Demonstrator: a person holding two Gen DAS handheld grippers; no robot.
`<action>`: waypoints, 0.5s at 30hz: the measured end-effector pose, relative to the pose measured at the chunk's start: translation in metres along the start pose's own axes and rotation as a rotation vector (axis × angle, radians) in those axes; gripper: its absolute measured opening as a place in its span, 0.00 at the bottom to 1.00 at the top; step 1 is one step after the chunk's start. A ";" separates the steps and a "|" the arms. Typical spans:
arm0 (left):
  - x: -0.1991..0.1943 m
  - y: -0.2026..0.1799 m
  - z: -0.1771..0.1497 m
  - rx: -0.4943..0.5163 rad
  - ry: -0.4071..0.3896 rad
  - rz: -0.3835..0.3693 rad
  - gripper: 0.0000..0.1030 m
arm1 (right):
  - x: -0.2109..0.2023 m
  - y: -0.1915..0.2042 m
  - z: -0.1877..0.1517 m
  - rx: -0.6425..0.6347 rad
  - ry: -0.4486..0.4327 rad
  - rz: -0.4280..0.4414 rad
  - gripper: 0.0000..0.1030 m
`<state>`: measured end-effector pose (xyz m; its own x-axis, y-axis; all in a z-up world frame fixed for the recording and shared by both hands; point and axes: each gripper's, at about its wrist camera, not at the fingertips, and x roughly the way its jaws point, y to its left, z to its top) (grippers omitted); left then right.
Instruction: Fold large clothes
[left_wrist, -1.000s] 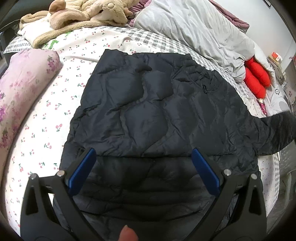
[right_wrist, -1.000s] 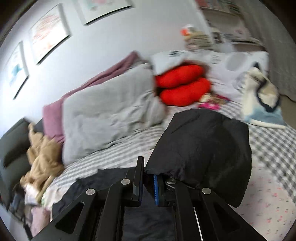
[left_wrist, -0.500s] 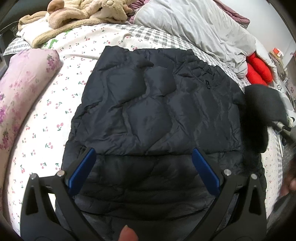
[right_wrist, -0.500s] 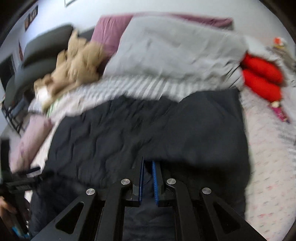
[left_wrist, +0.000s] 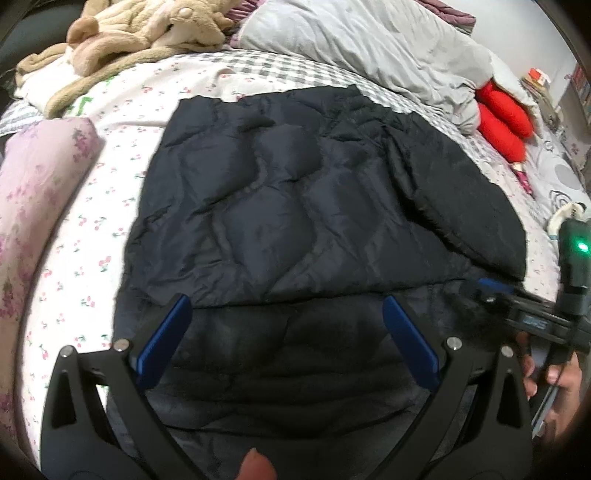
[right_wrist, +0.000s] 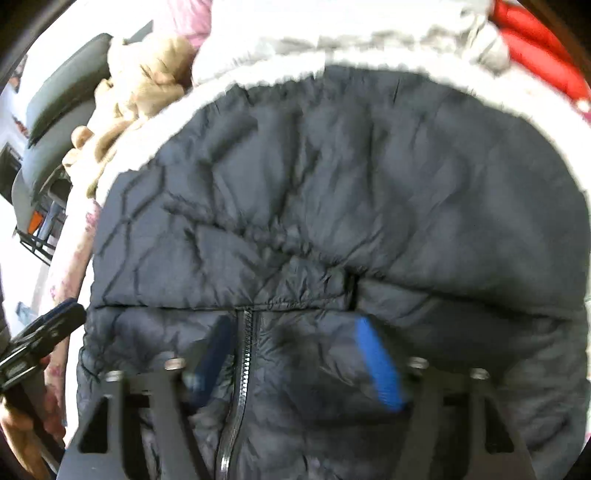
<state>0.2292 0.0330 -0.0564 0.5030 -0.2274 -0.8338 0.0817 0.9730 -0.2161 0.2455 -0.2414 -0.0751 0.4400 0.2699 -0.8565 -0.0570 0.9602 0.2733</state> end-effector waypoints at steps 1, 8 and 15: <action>0.000 -0.003 0.002 -0.003 -0.001 -0.025 0.99 | -0.009 -0.002 -0.001 0.007 -0.011 0.006 0.72; 0.019 -0.043 0.028 0.037 0.016 -0.093 0.99 | -0.066 -0.038 -0.008 0.156 -0.143 0.046 0.73; 0.063 -0.066 0.075 -0.084 0.025 -0.283 0.88 | -0.077 -0.098 -0.009 0.282 -0.178 0.004 0.73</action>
<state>0.3205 -0.0426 -0.0568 0.4488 -0.4912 -0.7465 0.1437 0.8641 -0.4823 0.2090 -0.3554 -0.0404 0.5918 0.2334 -0.7716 0.1800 0.8948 0.4087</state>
